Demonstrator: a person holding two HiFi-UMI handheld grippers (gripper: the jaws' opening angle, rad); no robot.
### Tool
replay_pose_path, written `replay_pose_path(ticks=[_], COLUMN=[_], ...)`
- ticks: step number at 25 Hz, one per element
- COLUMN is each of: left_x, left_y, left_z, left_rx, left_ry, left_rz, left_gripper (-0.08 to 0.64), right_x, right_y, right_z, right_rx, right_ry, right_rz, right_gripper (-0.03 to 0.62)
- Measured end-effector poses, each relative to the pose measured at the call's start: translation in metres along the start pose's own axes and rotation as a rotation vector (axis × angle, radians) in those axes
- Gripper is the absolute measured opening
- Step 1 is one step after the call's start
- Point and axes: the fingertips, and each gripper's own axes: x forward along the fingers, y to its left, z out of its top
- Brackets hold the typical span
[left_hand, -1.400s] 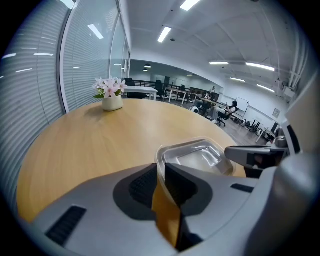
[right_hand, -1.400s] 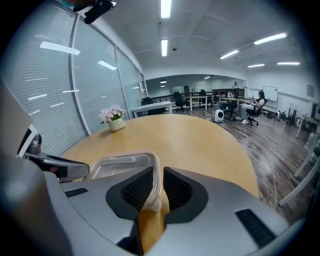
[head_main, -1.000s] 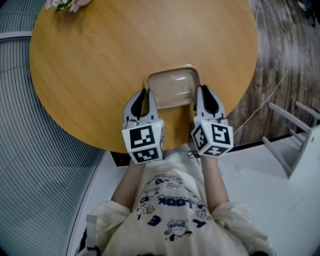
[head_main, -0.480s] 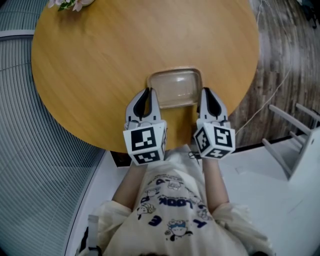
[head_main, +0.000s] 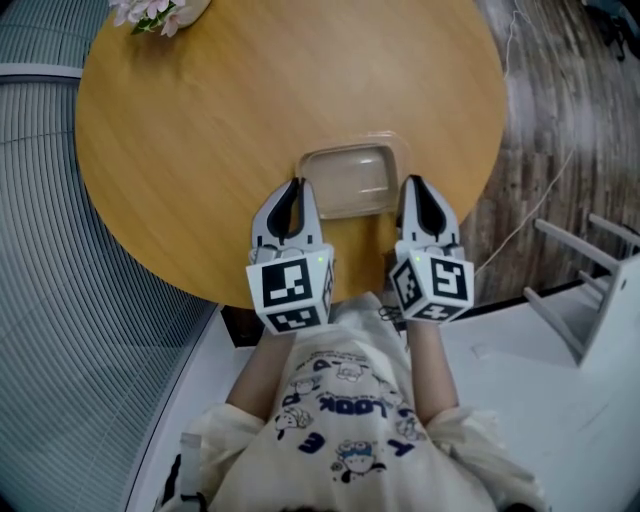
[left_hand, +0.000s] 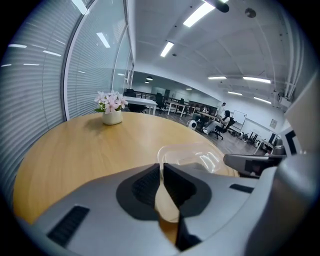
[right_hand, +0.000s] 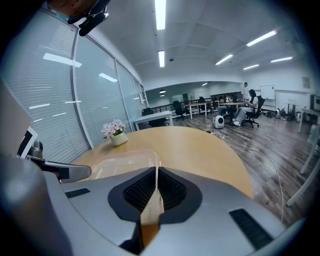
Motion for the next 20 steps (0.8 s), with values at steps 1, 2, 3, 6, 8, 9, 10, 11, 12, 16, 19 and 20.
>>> replay_pose_path(ticks=[1,2,3,6,8,9,10,11,12,16,19,20], left_x=[-0.002,-0.005,-0.007,-0.017,-0.025,-0.030,-0.035,-0.041,-0.046,-0.056,-0.064,-0.066], left_y=[0.000,-0.001,-0.001,-0.002,-0.004,-0.007,-0.010,-0.013,-0.015,-0.010,-0.010,-0.010], left_z=[0.004,0.008,0.012,0.025,0.032,0.035,0.038,0.042,0.045,0.059,0.076,0.081], left_rx=[0.000,0.000,0.002,0.004,0.006,0.008,0.011,0.014,0.016,0.011,0.011,0.012], left_ry=[-0.008,-0.018,-0.029,-0.057,-0.074,-0.084,-0.097,-0.109,-0.121,-0.142,-0.181,-0.194], left_rz=[0.001,0.002,0.004,0.008,0.011,0.013,0.015,0.017,0.019,0.028,0.035,0.036], left_gripper=[0.023,0.023,0.023,0.023,0.023,0.023,0.023,0.023,0.023,0.023,0.023,0.023], right_x=[-0.002,-0.003,-0.005,-0.011,-0.018,-0.022,-0.027,-0.033,-0.037,-0.042,-0.047,-0.049], right_y=[0.001,0.002,0.003,0.007,0.010,0.010,0.010,0.010,0.010,0.021,0.026,0.027], right_z=[0.004,0.008,0.013,0.027,0.035,0.040,0.044,0.048,0.052,0.070,0.085,0.090], right_rx=[-0.004,-0.007,-0.010,-0.015,-0.023,-0.029,-0.038,-0.048,-0.055,-0.059,-0.065,-0.068], right_ry=[-0.008,-0.017,-0.027,-0.052,-0.068,-0.079,-0.091,-0.105,-0.117,-0.146,-0.171,-0.181], right_rz=[0.004,0.008,0.012,0.020,0.025,0.028,0.031,0.034,0.038,0.048,0.050,0.053], right_gripper=[0.017,0.017,0.017,0.017,0.017,0.017,0.017,0.017,0.017,0.017,0.017,0.017])
